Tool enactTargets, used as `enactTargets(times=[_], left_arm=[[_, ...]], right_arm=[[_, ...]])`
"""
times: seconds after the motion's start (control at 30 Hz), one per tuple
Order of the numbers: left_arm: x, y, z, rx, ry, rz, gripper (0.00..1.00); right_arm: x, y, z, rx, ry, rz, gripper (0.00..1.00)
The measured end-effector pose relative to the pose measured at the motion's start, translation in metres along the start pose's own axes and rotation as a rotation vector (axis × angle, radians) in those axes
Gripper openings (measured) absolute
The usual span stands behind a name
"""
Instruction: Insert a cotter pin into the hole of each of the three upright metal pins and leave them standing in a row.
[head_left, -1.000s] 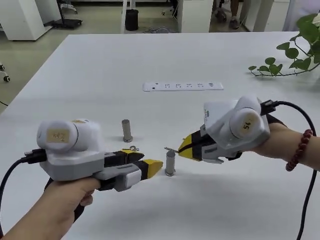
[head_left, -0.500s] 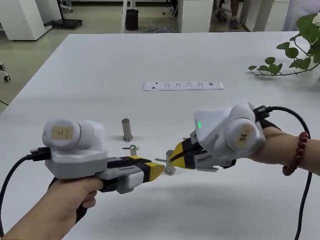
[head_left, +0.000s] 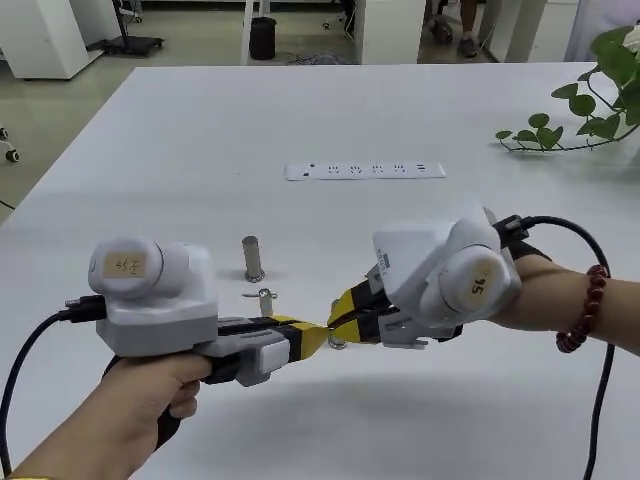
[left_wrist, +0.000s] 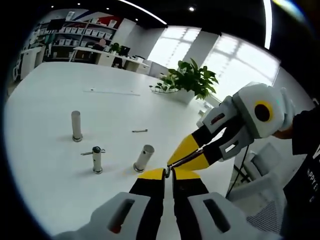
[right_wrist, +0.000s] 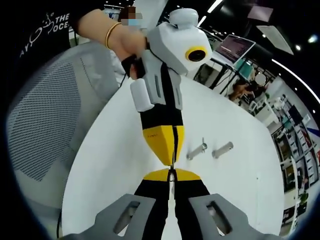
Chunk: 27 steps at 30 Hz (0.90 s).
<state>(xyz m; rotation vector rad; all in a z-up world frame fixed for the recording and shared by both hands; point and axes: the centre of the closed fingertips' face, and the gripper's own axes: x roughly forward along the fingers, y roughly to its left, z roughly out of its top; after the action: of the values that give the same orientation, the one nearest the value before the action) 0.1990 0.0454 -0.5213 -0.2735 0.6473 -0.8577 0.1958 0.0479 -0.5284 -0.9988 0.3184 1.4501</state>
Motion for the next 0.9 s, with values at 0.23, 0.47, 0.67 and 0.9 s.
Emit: enactTargets(times=[0.23,0.47,0.67,0.9], left_arm=[[0.0002,-0.0005,-0.0025,0.0,0.01,0.0,0.0],[0.0012,0.0,-0.0008,0.06,0.002,-0.001,0.0],[0.0018,0.0003,0.0001,0.066,0.0,-0.005,0.0],[0.0001,0.0003,0.0013,0.068,-0.007,-0.008,0.0]], right_arm=[[0.0018,0.0017,0.0008,-0.012,0.006,0.004,0.0],[0.0011,0.0012,0.0004,-0.004,0.004,-0.002,0.0],[0.0006,0.0006,-0.0006,0.001,0.007,-0.008,0.0],[-0.0005,0.0,-0.0017,0.052,-0.007,-0.015,0.0]])
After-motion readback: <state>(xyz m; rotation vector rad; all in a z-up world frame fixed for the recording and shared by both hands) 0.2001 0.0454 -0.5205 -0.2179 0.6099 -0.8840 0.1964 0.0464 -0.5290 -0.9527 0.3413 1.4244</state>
